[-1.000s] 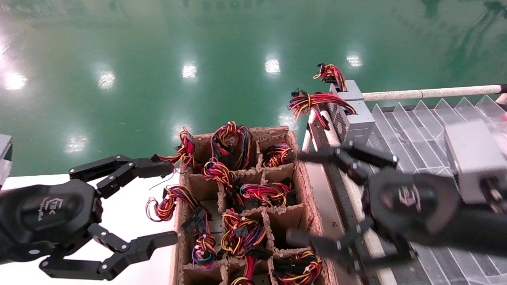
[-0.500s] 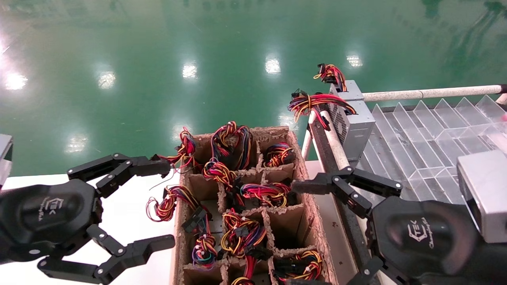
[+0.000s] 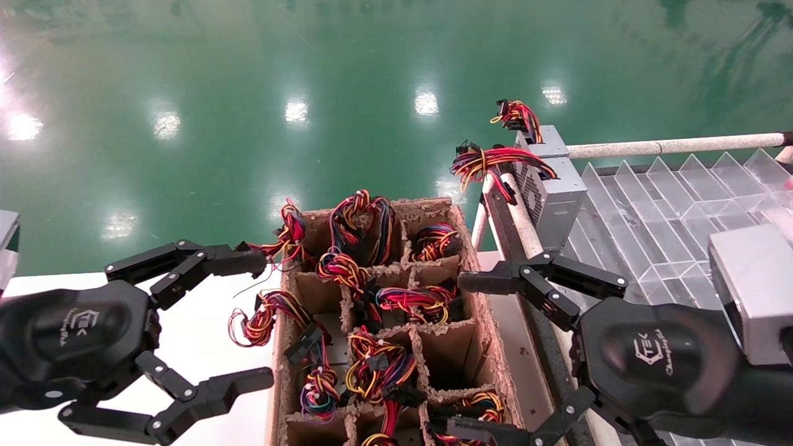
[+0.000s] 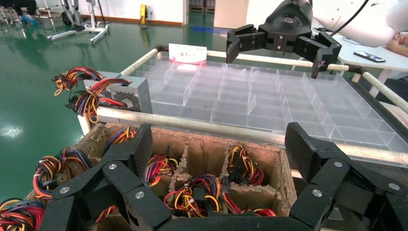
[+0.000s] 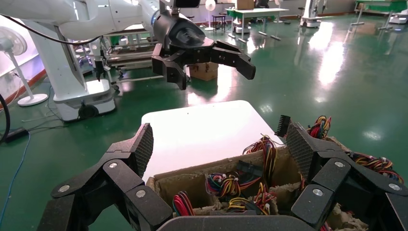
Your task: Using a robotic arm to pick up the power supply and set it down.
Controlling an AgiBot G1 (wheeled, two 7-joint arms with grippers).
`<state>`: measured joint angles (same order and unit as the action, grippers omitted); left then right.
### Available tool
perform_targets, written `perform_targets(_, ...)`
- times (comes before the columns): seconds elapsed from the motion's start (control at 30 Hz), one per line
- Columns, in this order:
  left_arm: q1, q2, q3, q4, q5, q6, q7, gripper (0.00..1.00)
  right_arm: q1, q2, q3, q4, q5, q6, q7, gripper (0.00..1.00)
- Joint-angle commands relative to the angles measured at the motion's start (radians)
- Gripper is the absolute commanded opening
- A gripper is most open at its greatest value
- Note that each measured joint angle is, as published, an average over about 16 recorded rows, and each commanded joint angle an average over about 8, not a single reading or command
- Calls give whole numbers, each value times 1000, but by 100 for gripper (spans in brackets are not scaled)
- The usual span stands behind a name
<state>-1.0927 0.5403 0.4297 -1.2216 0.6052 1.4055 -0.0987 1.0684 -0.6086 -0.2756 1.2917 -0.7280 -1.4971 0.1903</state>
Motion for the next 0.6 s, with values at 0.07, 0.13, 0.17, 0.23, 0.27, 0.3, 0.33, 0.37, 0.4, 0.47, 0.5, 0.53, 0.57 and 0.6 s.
perform_targets(0.07,0,0,0,0,0,0,0,100,2,-1,-1,-3,-1,0,-1,100)
perform_targets(0.13,0,0,0,0,0,0,0,100,3,-1,-2,-4,-1,1,-2,100)
perform_targets(0.17,0,0,0,0,0,0,0,100,3,-1,-2,-5,-1,1,-2,100)
perform_targets(0.23,0,0,0,0,0,0,0,100,4,-2,-3,-5,-1,1,-2,100)
perform_targets(0.27,0,0,0,0,0,0,0,100,4,-2,-3,-6,-2,1,-2,100)
perform_targets(0.3,0,0,0,0,0,0,0,100,4,-2,-3,-6,-2,1,-2,100)
perform_targets(0.33,0,0,0,0,0,0,0,100,5,-2,-3,-6,-2,1,-3,100)
perform_targets(0.37,0,0,0,0,0,0,0,100,5,-2,-3,-7,-2,1,-3,100)
perform_targets(0.4,0,0,0,0,0,0,0,100,5,-2,-3,-7,-2,1,-3,100)
perform_targets(0.47,0,0,0,0,0,0,0,100,6,-2,-4,-7,-2,1,-3,100)
perform_targets(0.5,0,0,0,0,0,0,0,100,6,-2,-4,-8,-2,1,-3,100)
perform_targets(0.53,0,0,0,0,0,0,0,100,6,-2,-4,-8,-2,1,-3,100)
perform_targets(0.57,0,0,0,0,0,0,0,100,6,-2,-4,-8,-2,1,-3,100)
perform_targets(0.6,0,0,0,0,0,0,0,100,6,-2,-4,-8,-2,1,-3,100)
